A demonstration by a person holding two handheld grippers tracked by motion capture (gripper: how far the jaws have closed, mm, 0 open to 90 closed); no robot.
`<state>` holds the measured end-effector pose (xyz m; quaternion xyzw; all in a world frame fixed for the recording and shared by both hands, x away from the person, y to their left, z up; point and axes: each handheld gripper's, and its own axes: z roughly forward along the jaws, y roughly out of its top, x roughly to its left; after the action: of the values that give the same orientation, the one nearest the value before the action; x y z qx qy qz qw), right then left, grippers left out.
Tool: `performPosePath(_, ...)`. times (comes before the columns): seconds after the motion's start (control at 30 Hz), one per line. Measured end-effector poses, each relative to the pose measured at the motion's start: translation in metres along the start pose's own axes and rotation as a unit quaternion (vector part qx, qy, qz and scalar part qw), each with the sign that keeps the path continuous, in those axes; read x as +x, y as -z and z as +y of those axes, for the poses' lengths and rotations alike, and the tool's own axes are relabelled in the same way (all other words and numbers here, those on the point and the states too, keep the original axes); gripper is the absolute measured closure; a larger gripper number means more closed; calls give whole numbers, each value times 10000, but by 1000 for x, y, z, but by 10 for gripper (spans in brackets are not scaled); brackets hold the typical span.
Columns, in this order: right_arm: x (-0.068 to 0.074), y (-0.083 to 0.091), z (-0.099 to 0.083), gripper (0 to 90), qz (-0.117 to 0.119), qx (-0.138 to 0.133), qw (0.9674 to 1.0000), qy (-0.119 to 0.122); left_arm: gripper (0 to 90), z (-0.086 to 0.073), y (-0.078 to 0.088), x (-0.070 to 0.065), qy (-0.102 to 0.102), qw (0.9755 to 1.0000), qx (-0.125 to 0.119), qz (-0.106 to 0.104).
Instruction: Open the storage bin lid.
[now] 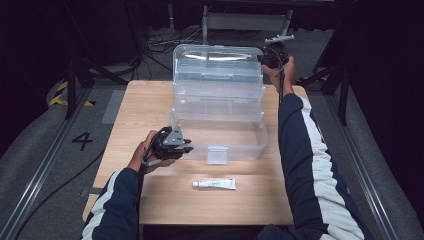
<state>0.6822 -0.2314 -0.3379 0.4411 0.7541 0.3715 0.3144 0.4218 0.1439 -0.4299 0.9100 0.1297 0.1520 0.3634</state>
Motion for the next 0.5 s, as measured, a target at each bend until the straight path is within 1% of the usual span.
performPosePath(0.17, -2, -6, -3, 813, -22, 68, 9999, -105, 714, -1, 0, 0, 1, 10000, -30, -5)
performPosePath(0.27, -5, -10, -6, 810, -17, 213, 9997, -111, 707, -1, 0, 1, 21, 10000, -31, -9)
performPosePath(0.5, -11, -20, -14, 804, 51, 408, 9989, -210, 698, -1, 0, 1, 55, 10000, -45, -35)
